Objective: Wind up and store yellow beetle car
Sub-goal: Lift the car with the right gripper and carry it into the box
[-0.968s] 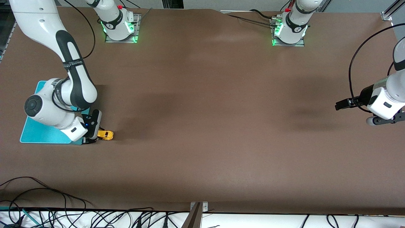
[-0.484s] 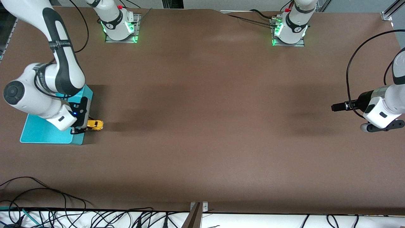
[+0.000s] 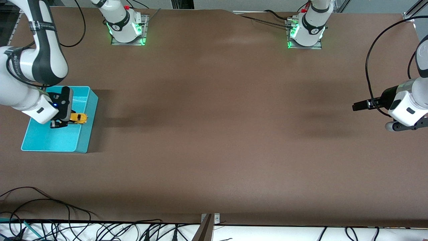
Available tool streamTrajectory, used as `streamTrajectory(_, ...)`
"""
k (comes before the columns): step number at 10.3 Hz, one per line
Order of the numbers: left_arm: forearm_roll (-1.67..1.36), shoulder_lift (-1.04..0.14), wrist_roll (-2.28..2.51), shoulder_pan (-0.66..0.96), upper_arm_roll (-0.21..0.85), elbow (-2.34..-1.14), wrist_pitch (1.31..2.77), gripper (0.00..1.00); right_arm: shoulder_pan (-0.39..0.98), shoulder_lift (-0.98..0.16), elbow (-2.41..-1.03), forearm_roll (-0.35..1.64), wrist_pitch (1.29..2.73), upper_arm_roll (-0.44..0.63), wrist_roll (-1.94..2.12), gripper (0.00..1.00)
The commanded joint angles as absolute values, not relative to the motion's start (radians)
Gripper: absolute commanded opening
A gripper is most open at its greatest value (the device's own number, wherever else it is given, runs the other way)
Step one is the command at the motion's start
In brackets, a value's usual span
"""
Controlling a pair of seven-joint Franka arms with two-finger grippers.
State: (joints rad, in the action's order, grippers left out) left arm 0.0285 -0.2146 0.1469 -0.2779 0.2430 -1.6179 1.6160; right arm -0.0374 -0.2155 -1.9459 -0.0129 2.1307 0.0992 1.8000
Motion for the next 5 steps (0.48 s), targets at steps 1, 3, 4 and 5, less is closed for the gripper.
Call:
streamTrajectory(1,-0.046,-0.112,0.054,-0.198,0.123,-1.749,1.683,0.98,-0.099,-0.207,-1.968,-0.035,2.135,0.091,1.896,0.0)
streamTrajectory(3,-0.049,-0.117,0.052,-0.186,0.112,-1.747,1.683,0.99,-0.132,-0.242,-1.964,-0.04,2.141,0.09,1.942,0.0)
streamTrajectory(4,-0.048,-0.12,0.049,-0.19,0.115,-1.743,1.683,1.0,-0.146,-0.268,-1.963,-0.04,2.161,0.089,1.959,0.0)
streamTrajectory(5,-0.048,-0.124,0.049,-0.19,0.117,-1.741,1.681,1.0,-0.153,-0.297,-1.963,-0.038,2.192,0.089,1.96,0.0)
